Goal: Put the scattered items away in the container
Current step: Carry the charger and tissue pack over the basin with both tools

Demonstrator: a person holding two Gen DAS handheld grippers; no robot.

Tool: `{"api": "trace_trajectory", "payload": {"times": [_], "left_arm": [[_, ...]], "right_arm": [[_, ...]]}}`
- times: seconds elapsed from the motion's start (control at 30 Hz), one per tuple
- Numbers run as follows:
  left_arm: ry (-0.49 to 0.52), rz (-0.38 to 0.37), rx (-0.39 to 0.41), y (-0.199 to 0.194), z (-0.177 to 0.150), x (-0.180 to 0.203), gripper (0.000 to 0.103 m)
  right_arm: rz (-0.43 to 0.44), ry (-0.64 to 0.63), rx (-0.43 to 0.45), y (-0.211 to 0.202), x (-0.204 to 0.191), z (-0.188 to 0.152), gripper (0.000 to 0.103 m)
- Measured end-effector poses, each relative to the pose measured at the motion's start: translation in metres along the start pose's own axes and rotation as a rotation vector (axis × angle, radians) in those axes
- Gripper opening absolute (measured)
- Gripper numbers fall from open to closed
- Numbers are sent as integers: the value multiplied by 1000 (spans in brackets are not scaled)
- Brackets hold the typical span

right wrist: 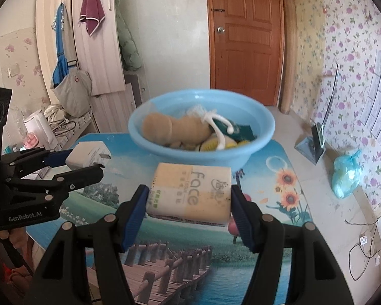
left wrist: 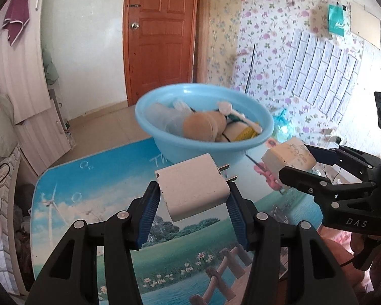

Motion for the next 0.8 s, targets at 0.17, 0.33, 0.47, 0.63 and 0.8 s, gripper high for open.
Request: {"api": "trace_trajectory", "payload": {"times": [0.17, 0.33, 0.47, 0.63, 0.8], "left_arm": [[15, 2, 28, 4, 16, 6, 52], [35, -3, 37, 17, 32, 12, 52], [51, -10, 35, 29, 40, 18, 52], [86, -14, 30, 50, 52, 24, 52], [112, -25, 28, 73, 64, 28, 52]], "right_arm": [[-7, -2, 19, 5, 6, 9, 63], [-16, 13, 40, 15, 20, 20, 63], [-16, 20, 48, 26, 30, 27, 63], [-15, 23, 48, 43, 41, 32, 63], [-15, 7, 46, 62, 49, 40, 63]]}}
Point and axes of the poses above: each gripper's, at about its wrist camera, not at the fingertips, and y roughly the way its jaws point, x to its right, z to its top, the point moved 8 cm from there along y, roughly the way its jaws point, and after that the axes turned 13 degrees about x, right-handed, at the moved point
